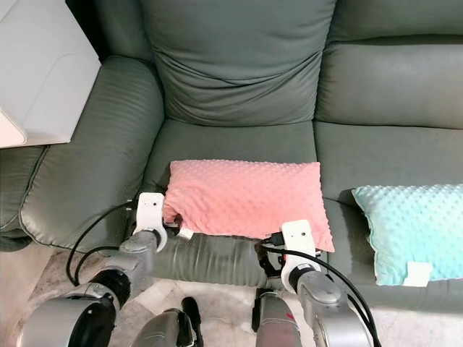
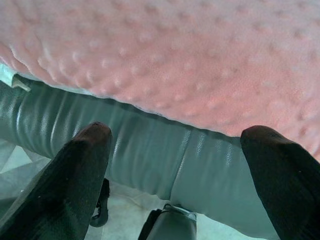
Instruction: Move the pillow to the sofa
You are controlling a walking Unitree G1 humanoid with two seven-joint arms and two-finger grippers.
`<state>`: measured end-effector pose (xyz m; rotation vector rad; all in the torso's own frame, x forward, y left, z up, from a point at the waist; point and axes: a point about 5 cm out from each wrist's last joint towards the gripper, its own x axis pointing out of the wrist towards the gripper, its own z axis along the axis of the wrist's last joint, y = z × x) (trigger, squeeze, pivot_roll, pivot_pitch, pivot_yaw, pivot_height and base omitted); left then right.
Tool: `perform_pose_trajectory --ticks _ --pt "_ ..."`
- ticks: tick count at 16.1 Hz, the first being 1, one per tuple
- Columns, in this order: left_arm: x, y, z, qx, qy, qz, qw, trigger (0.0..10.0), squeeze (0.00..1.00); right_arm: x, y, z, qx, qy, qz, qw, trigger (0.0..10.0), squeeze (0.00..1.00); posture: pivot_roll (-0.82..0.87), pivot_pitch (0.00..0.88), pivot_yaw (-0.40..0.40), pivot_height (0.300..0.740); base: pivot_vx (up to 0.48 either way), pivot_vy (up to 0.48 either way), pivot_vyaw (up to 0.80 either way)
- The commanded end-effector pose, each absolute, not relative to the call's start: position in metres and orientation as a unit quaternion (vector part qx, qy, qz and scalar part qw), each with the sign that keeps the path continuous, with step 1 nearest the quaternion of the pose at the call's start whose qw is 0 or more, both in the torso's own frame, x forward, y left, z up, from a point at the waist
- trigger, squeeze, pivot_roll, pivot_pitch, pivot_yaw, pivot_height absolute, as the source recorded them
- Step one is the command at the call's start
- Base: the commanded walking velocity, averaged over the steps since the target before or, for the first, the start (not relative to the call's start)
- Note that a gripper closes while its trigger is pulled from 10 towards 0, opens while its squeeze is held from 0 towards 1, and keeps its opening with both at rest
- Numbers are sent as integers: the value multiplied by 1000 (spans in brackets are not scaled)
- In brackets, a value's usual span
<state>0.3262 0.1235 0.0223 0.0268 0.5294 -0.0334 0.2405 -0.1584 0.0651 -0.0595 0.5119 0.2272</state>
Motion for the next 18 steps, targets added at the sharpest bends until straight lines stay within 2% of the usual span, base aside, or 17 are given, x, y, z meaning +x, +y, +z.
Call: perform_pose_trajectory --ticks 1,4,9,12,15,18 --pt "314 134 9 19 283 -18 959 10000 0 235 -156 58 -24 267 116 956 10000 0 -302 339 126 740 0 0 0" --pt "297 155 -8 17 302 -23 953 10000 0 235 -157 57 -25 269 118 955 10000 0 -282 332 125 740 0 0 0" --pt "275 180 -19 34 286 -39 957 10000 0 241 -152 55 -25 267 127 955 10000 0 -247 306 120 740 0 0 0" --pt "274 184 -14 27 253 -54 966 10000 0 245 -151 52 -25 264 127 956 10000 0 -225 273 129 740 0 0 0" --pt "278 176 -3 11 221 -86 972 10000 0 252 -151 52 -33 252 119 960 10000 0 -219 220 132 740 0 0 0" --pt "278 172 5 -25 196 -102 975 10000 0 265 -158 56 -50 226 89 969 10000 0 -213 123 124 740 0 0 0"
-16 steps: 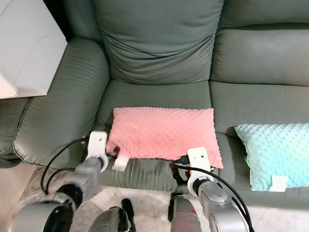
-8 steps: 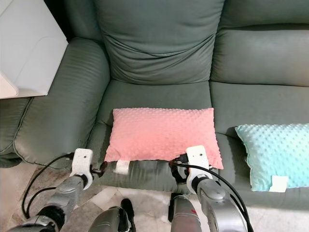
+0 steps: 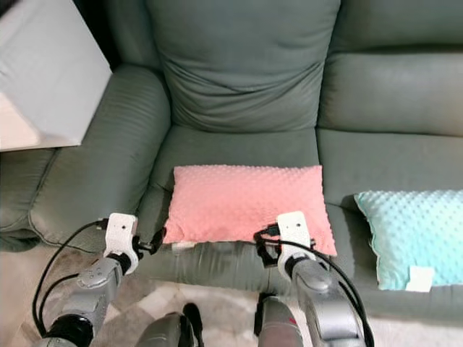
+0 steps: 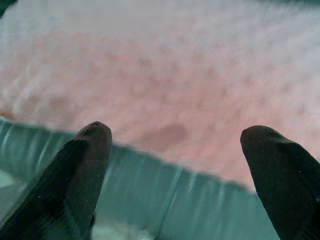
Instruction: Move the pillow to the sofa
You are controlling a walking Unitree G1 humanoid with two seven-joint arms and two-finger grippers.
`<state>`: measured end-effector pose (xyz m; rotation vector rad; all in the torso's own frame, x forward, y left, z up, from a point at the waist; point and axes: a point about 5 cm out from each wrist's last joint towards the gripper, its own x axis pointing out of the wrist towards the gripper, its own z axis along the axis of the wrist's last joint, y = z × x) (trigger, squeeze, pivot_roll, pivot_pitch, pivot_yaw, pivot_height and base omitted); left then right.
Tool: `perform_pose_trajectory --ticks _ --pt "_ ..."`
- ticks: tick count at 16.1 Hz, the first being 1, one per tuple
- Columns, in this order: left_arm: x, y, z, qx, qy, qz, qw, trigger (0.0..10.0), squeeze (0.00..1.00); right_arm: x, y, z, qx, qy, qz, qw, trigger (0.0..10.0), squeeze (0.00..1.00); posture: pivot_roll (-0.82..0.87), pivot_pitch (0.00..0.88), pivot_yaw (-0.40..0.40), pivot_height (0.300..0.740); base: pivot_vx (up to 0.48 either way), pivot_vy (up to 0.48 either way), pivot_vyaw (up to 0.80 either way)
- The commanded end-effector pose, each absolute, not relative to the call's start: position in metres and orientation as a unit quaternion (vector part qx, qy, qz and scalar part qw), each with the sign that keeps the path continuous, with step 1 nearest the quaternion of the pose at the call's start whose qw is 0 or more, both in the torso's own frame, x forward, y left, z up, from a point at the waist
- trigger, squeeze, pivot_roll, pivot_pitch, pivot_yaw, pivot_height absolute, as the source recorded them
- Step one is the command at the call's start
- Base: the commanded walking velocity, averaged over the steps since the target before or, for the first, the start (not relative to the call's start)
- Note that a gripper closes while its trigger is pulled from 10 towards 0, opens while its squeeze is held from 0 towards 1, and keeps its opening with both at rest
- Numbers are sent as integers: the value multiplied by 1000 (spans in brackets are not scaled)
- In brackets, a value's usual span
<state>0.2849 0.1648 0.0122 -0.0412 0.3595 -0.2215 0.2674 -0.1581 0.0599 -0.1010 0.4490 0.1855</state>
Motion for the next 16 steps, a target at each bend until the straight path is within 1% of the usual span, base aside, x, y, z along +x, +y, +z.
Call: perform_pose_trajectory --ticks 1,3,5,7,9,11,13,15,16 --pt "277 170 8 -31 189 -109 976 10000 0 267 -160 58 -52 219 80 971 10000 0 -213 106 123 740 0 0 0" --pt "281 160 14 -33 179 -129 975 10000 0 276 -161 59 -57 209 70 974 10000 0 -210 41 115 740 0 0 0" --pt "291 154 25 -28 159 -143 976 10000 0 284 -158 61 -60 201 68 975 10000 0 -211 0 110 740 0 0 0" --pt "299 152 31 -27 149 -140 978 10000 0 289 -155 63 -60 192 70 977 10000 0 -215 0 111 740 0 0 0" --pt "313 150 45 -30 133 -116 984 10000 0 299 -156 69 -64 173 64 981 10000 0 -226 0 108 740 0 0 0" --pt "314 152 47 -26 127 -104 986 10000 0 300 -160 72 -67 159 54 984 10000 0 -228 0 107 740 0 0 0" --pt "309 160 48 -38 115 -91 988 10000 0 298 -172 77 -59 127 26 990 10000 0 -222 0 101 740 0 0 0" --pt "305 170 47 -34 106 -54 992 10000 0 292 -178 77 -50 112 12 992 10000 0 -222 0 94 740 0 0 0" --pt "305 175 45 -34 116 -20 993 10000 0 288 -180 77 -50 107 11 993 10000 0 -225 0 91 740 0 0 0"
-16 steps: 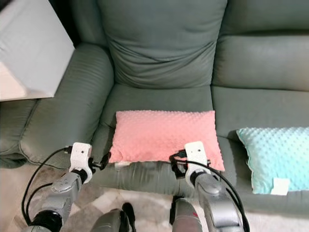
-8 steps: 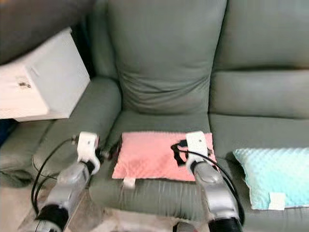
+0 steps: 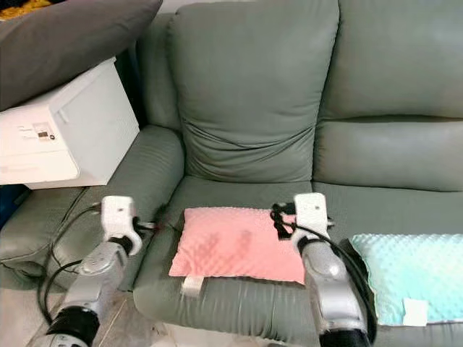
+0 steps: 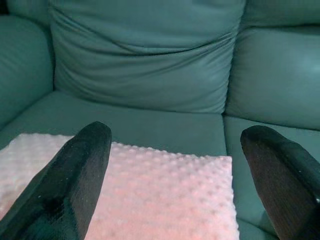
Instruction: Move the pillow to the sofa
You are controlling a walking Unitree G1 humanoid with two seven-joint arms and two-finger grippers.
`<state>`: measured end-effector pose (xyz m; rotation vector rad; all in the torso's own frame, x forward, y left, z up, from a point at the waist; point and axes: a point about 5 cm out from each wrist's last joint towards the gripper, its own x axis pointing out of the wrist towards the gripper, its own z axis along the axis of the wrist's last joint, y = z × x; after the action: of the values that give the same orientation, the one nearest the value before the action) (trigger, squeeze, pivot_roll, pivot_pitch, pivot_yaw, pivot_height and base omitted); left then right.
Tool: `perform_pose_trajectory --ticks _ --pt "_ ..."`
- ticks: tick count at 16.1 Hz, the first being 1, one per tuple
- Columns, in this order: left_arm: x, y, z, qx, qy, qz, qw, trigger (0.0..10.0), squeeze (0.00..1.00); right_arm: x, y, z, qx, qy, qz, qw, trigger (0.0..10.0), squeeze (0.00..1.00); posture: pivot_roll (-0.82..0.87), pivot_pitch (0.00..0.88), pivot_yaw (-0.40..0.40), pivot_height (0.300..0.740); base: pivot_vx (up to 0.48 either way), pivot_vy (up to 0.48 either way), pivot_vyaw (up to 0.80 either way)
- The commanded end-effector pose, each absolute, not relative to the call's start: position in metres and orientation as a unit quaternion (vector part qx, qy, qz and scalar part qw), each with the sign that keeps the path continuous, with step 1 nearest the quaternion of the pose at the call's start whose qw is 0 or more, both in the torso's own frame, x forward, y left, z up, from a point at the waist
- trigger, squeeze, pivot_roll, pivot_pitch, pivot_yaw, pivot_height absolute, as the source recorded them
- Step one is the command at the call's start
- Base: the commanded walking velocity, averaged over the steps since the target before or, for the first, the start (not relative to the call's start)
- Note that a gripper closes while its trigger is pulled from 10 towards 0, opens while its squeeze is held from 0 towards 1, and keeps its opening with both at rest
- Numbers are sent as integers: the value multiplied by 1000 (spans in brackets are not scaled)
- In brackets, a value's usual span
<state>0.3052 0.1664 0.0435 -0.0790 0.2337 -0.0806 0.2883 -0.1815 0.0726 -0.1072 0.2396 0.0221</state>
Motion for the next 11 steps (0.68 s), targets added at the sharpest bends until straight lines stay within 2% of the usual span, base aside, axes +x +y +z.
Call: perform_pose_trajectory --ticks 1,4,7,10,11 --pt "305 176 45 -45 116 -11 992 10000 0 287 -180 75 -45 109 6 993 10000 0 -228 0 90 740 0 0 0" --pt "311 175 51 -44 109 1 993 10000 0 291 -180 77 -44 103 5 994 10000 0 -230 0 85 740 0 0 0" --pt "316 172 56 -58 106 15 993 10000 0 299 -172 86 -32 82 49 995 10000 0 -226 0 74 740 0 0 0" --pt "317 175 60 -57 84 31 994 10000 0 309 -167 96 -34 66 79 994 10000 0 -195 0 33 740 0 0 0" --pt "315 179 60 -57 81 46 994 10000 0 313 -163 97 -39 65 97 992 10000 0 -158 0 -2 740 0 0 0"
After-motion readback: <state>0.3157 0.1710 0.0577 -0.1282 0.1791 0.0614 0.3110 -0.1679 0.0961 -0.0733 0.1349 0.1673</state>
